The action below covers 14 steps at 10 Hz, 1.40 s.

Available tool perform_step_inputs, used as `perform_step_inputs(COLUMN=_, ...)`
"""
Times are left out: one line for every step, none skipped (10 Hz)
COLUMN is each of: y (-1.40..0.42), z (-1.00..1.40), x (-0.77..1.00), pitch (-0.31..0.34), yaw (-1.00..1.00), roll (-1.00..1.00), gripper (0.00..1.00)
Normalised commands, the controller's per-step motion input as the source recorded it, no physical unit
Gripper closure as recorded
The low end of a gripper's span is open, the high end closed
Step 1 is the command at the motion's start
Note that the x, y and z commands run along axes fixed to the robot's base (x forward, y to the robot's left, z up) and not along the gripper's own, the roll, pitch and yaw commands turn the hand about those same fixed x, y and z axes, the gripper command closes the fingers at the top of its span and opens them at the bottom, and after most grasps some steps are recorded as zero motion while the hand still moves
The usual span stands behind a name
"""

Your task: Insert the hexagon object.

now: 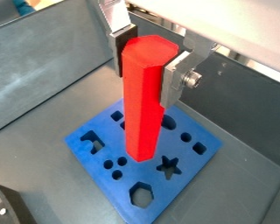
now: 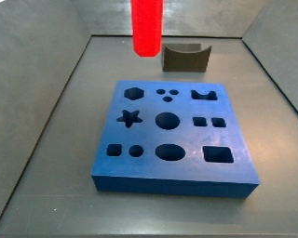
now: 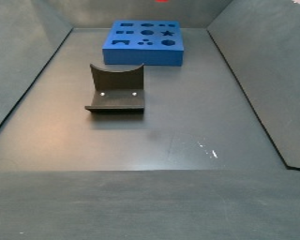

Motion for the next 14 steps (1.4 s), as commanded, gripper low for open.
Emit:
perform_step_inputs(y=0.28, z=-0.57, x=-0.38, pitch=0.000, yaw=-0.61, roll=-0.11, gripper=1.00)
perform_step_inputs(y=0.40, z=-0.54, x=-0.51, pitch=0.000, yaw=-0.46, roll=-0.12, gripper=1.00)
perform_step_inputs(y=0.45, z=-0.52, x=-0.57, pitch=0.000, yaw=-0.37, roll=-0.16, gripper=1.00)
perform_step_inputs(y=0.38, z=-0.58, x=-0.54, pitch=0.000, yaw=-0.35, roll=-0.28, gripper=1.00)
perform_step_inputs(y=0.25, z=-0.47, x=-0.43, pitch=-0.086, yaw=-0.39, roll=-0.34, gripper=1.00)
perform_step_inputs(y=0.14, z=-0.29, x=-0.23, pitch=-0.149, yaw=-0.45, roll=-0.41, gripper=1.00)
perform_step_inputs(y=0.13, z=-0.36, x=0.19, pitch=0.000, yaw=-0.55, roll=-0.35, gripper=1.00)
perform_step_inputs(y=0.00, z=-0.42, x=0.19, pitch=0.007, yaw=-0.71, roll=-0.28, gripper=1.00)
perform_step_inputs(y=0.00, z=-0.27, x=0.15, pitch=0.000, yaw=-0.86, roll=-0.17, gripper=1.00)
perform_step_inputs(y=0.00, z=-0.24, x=0.28, pitch=0.019, yaw=-0.86, roll=-0.11, gripper=1.00)
perform_step_inputs(y=0.00, z=-0.13, x=0.37, pitch=0.021, yaw=-0.57, roll=0.00, gripper=1.00)
perform_step_inputs(y=0.00, z=-0.11, x=0.28, pitch=0.020, yaw=-0.35, roll=0.00, gripper=1.00)
perform_step_inputs(y=0.00, z=-0.18, x=0.41, pitch=0.041, yaw=-0.30, roll=0.00, gripper=1.00)
perform_step_inputs(y=0.00, z=-0.30, x=0.44, pitch=0.074, yaw=-0.19, roll=0.00, gripper=1.00)
